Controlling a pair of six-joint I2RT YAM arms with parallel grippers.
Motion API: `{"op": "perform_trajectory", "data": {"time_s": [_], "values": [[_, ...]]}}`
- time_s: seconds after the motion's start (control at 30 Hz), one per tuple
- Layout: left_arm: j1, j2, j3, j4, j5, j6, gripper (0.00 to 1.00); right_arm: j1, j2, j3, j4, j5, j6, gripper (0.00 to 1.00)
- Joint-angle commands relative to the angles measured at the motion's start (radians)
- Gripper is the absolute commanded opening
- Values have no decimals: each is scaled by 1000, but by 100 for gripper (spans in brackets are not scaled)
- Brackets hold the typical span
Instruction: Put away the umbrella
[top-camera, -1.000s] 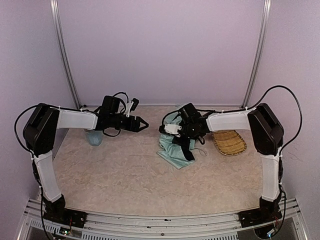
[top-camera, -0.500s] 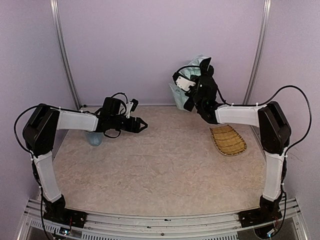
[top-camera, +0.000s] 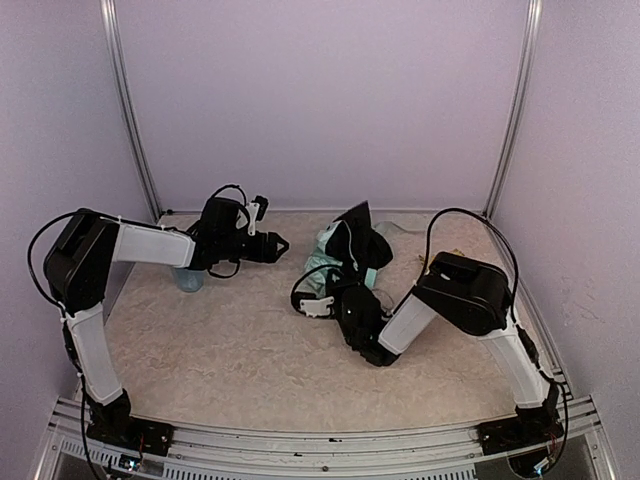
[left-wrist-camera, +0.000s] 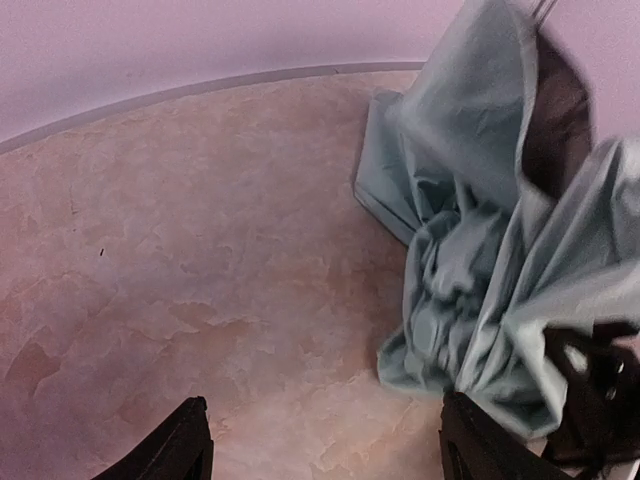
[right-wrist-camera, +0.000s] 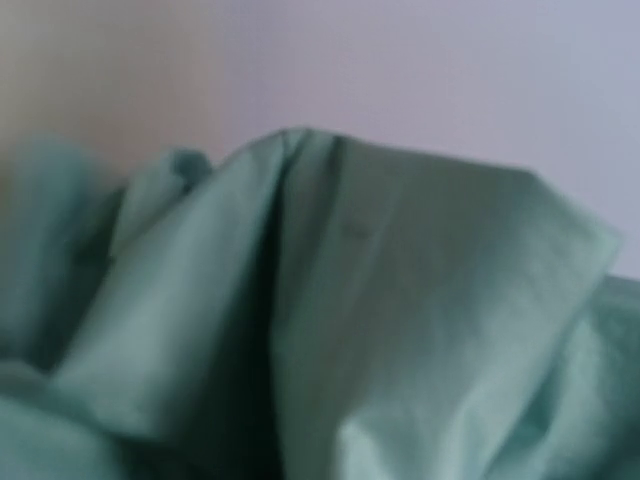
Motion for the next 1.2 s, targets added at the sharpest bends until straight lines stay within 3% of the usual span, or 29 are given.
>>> {"op": "perform_trajectory", "data": {"time_s": [0.0,0.1,0.23,0.33,0.43,0.6,0.77,1.07,1.17], "values": [[6,-34,-32,32,-28,-7,77,91,-113,-83,-208,30,252,0],[6,-50,-42,25,-29,-3,77,135,-199,-91,-626,-38,535,0],[3,-78,-58,20,-26,4,77,150,-274,-74,-988,-130,801,0],[0,-103,-64,1,-19,19,77,150,-300,-23,-1307,-355,939,0],[-9,-144,-87,-11,-24,38,76,149,-304,27,-1524,-543,1015,0],[-32,-256,-163,9,-14,82,76,125,-363,18,-1636,-822,1063,0],[-122,-404,-256,14,-61,215,75,57,-392,30,-1712,-1064,1053,0],[-300,-689,-541,80,50,475,66,-71,-323,141,-1841,-1307,1065,2],[-344,-667,-614,169,54,558,74,-77,-313,165,-1846,-1343,1057,9]]}}
